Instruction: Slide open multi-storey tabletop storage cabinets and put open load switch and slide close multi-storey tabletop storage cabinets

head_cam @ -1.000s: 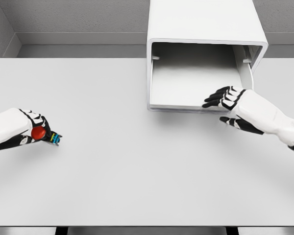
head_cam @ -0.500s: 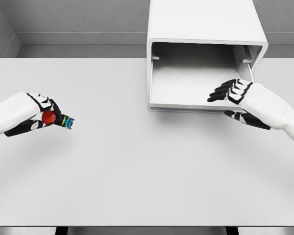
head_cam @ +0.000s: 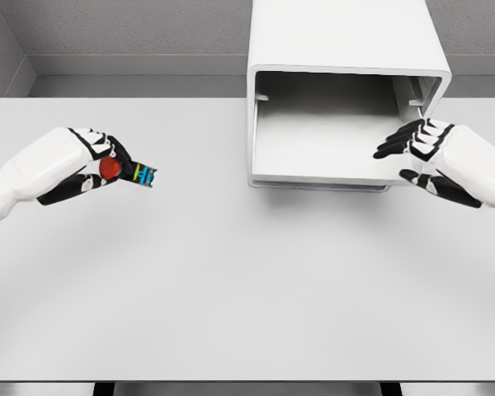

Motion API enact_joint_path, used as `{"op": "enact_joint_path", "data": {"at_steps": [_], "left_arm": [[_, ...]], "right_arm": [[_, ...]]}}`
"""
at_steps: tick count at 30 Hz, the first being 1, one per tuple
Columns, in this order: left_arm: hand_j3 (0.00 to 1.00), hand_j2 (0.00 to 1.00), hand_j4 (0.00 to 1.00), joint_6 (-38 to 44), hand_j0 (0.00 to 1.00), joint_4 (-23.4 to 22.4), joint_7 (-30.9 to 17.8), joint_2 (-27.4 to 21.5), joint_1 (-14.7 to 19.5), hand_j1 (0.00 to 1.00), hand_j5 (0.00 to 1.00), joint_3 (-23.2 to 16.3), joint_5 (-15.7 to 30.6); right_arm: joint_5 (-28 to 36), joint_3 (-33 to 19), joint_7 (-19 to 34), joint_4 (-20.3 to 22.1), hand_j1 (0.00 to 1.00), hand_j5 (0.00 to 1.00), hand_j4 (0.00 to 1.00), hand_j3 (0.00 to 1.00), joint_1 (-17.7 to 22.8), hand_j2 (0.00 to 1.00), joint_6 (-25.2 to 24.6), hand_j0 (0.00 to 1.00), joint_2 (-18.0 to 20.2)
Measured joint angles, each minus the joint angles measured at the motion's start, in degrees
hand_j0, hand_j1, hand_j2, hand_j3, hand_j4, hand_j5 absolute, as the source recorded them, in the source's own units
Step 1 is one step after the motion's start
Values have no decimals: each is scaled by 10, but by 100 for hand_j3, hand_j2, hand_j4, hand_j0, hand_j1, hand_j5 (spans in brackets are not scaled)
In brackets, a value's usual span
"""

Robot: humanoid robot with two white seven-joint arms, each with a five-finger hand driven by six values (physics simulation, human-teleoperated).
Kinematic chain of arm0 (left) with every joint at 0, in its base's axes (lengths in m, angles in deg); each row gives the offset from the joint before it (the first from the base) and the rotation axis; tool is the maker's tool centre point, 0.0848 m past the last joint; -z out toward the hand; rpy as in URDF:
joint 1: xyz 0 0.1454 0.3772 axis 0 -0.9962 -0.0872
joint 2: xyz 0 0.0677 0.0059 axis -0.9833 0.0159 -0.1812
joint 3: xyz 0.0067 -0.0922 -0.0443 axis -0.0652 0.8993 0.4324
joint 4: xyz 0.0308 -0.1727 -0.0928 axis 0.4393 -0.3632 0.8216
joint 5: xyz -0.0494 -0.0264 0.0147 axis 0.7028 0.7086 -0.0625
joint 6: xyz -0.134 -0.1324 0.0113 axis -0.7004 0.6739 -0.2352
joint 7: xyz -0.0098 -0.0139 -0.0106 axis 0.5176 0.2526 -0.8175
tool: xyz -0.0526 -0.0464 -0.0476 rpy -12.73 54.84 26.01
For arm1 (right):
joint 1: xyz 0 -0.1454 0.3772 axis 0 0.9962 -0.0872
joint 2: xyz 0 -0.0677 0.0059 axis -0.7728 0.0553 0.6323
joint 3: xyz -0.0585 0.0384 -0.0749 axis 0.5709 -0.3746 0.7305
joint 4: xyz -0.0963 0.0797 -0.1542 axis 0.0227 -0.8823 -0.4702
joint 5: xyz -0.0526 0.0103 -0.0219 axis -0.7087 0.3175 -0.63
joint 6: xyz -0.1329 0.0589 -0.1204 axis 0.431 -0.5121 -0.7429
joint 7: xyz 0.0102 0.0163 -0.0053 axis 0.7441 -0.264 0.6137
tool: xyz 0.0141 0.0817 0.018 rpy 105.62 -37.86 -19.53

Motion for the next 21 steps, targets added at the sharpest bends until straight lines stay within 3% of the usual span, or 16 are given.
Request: {"op": "enact_joint_path", "data": {"at_steps": [10, 18, 21], "left_arm": [[40, 40, 40, 0, 40, 0, 0, 48, 18, 40, 40, -16, -15], [40, 40, 40, 0, 40, 1, 0, 84, 41, 40, 40, -29, -18], [40, 40, 40, 0, 40, 1, 0, 98, 42, 40, 40, -33, -20]], "right_arm": [[45, -60, 1, -15, 53, 53, 53, 53, 31, 53, 0, 53, 17], [54, -87, 0, -98, 54, 54, 54, 54, 33, 54, 0, 54, 21], [51, -88, 1, -114, 55, 55, 55, 55, 54, 55, 0, 55, 18]]}}
